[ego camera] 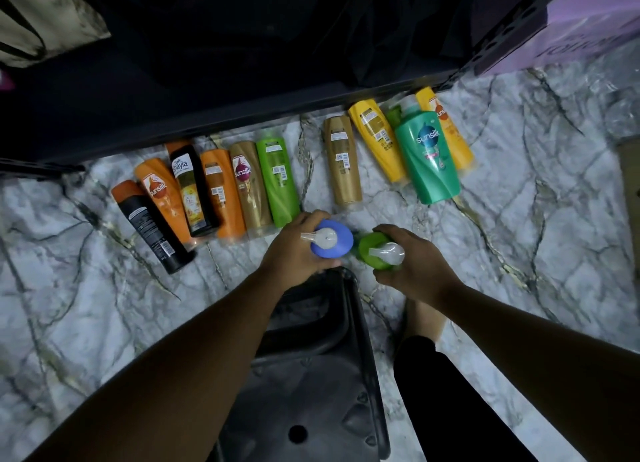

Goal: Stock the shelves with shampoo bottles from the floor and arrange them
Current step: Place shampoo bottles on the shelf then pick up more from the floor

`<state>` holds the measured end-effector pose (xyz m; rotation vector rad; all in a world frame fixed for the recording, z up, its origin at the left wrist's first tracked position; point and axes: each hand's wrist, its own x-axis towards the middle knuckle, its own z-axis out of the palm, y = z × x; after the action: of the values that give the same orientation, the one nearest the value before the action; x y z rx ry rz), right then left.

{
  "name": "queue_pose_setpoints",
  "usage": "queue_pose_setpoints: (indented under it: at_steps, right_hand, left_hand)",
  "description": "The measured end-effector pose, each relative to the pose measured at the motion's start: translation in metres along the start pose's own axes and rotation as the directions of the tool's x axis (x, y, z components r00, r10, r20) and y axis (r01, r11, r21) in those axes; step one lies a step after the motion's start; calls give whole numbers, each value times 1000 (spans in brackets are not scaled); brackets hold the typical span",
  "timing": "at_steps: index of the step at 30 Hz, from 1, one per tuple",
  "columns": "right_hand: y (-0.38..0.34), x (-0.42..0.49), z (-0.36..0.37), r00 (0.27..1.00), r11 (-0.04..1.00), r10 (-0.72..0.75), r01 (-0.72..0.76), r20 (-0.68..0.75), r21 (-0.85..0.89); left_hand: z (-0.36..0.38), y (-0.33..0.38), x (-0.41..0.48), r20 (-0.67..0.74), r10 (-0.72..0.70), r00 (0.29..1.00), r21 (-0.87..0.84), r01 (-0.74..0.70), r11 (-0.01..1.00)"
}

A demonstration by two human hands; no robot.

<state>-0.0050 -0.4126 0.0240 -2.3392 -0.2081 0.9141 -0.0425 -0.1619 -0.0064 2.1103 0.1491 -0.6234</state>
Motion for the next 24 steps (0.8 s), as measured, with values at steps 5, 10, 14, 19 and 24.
queue_pose_setpoints:
  at_steps: [5, 10, 14, 19, 24]
  right_hand:
    - [-55, -22, -37, 999, 983, 47, -45, -6, 180]
    - [-131, -76, -99, 998, 928, 51, -33, -37, 372]
    - [-197, -138, -149, 995, 867, 23, 31, -102, 498]
    - [-295, -227, -211, 977, 761, -26, 156, -210, 629]
    - [-396, -313, -264, 933, 594, -98, 333, -345, 732]
  left_hand:
    - [-25, 34, -46, -109, -147, 983, -213, 122, 969]
    - [-96, 101, -117, -206, -151, 967, -312, 81, 947]
    - [-164, 170, -176, -244, -93, 965, -294, 18, 956]
    - [-256, 288, -256, -305, 1, 952, -253, -82, 964]
    - [-329, 399, -356, -392, 94, 915, -236, -198, 951]
